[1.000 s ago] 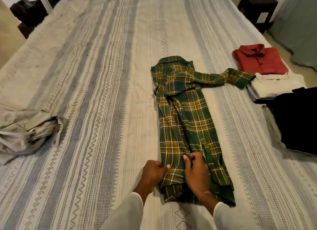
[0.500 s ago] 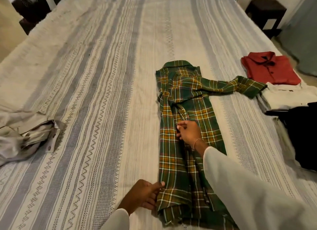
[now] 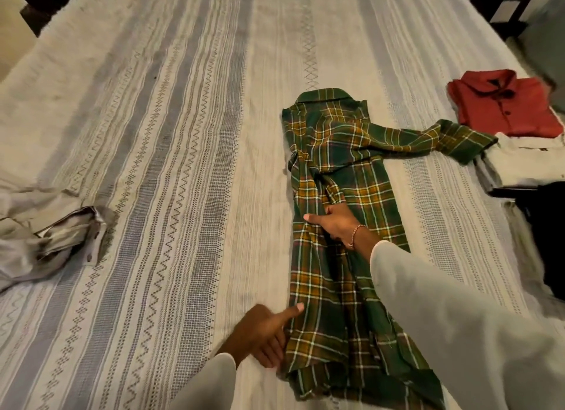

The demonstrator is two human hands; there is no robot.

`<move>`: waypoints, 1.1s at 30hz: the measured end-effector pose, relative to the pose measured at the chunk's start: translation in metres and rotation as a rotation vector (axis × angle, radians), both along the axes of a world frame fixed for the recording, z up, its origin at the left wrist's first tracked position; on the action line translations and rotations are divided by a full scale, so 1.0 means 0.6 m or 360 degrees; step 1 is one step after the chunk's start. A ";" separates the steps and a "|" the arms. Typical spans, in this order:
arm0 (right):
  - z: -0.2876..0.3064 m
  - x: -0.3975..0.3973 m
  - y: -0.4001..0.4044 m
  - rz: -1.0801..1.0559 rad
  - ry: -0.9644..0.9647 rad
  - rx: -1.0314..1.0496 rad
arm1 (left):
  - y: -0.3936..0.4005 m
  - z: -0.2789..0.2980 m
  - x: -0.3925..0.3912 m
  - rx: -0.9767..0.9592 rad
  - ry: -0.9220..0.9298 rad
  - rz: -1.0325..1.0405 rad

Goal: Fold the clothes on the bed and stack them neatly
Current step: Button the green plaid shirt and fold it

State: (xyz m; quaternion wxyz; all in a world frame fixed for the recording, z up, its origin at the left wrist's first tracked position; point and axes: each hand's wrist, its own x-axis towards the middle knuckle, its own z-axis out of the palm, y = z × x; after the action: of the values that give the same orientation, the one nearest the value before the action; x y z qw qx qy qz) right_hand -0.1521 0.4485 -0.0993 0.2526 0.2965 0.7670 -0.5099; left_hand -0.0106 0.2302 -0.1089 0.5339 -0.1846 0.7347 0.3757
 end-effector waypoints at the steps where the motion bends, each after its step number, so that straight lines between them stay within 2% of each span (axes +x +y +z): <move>1: 0.003 0.000 -0.002 0.0005 -0.0009 0.0031 | 0.004 0.007 -0.016 -0.0100 0.0264 -0.0128; 4: 0.005 0.003 -0.013 0.0075 0.0032 0.0149 | 0.034 0.022 -0.080 -0.0438 0.1214 -0.0342; 6: 0.002 0.004 -0.023 0.0106 0.0053 0.0262 | 0.069 0.026 -0.126 -0.0526 0.1586 -0.0366; 8: 0.004 0.005 -0.028 0.0092 0.0043 0.0289 | 0.099 0.014 -0.172 -0.0520 0.1786 -0.0392; 11: 0.019 -0.003 -0.023 0.0041 0.0065 0.0075 | 0.120 -0.011 -0.238 -0.0409 0.1868 -0.0538; 15: 0.014 -0.007 -0.018 -0.0135 0.0016 -0.0331 | 0.099 -0.051 -0.252 -0.0168 0.1878 -0.0793; 17: 0.000 -0.019 -0.021 -0.0181 0.0090 -0.0363 | 0.087 -0.075 -0.248 -0.0119 0.1877 -0.0815; 24: -0.042 -0.040 -0.032 -0.0081 0.0235 -0.0041 | 0.084 -0.118 -0.248 -0.0119 0.1900 -0.0726; 33: -0.038 -0.043 -0.058 0.0005 0.0510 0.0435 | 0.082 -0.142 -0.246 -0.0242 0.1990 -0.0749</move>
State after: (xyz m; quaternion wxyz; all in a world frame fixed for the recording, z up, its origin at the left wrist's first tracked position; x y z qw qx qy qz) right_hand -0.1780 0.4136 -0.1222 0.0855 0.2421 0.8599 -0.4413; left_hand -0.1584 0.2797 -0.1940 0.0611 0.1956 0.9507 0.2329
